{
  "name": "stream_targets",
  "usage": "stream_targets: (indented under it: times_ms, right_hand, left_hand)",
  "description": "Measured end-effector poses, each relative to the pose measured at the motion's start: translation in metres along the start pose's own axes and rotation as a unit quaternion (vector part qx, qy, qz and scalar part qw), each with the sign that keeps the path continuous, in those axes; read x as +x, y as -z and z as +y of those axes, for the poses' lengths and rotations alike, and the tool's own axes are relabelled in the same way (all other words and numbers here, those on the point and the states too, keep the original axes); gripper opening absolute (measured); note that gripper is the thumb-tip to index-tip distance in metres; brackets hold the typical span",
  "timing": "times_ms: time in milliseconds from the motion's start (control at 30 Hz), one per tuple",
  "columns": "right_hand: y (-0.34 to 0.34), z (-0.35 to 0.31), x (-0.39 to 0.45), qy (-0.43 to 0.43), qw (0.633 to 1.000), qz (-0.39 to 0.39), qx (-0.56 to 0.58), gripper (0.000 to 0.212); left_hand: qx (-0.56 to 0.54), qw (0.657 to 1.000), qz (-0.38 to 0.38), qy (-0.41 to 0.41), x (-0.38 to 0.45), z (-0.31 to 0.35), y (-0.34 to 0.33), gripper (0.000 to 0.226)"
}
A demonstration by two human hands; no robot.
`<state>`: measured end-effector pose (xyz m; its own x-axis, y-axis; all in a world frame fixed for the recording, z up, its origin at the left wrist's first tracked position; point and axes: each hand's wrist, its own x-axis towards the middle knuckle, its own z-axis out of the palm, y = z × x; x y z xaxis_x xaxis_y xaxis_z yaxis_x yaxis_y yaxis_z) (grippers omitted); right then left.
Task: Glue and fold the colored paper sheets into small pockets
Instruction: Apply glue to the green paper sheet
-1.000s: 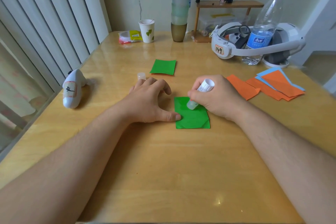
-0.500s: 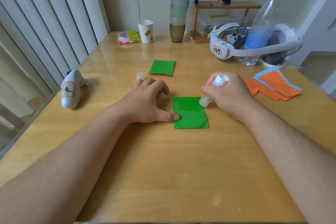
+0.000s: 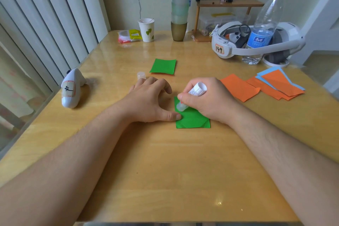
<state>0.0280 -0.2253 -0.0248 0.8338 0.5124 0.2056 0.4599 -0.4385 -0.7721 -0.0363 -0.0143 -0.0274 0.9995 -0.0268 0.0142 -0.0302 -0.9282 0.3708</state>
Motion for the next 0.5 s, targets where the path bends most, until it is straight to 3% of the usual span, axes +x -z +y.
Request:
stream_targets:
  times_ms: [500]
  right_hand:
    - [0.035,0.012,-0.009,-0.018,0.999,0.008,-0.041,0.021]
  left_hand:
    - [-0.004,1.0,-0.002,-0.013,0.001,-0.004,0.0,0.084]
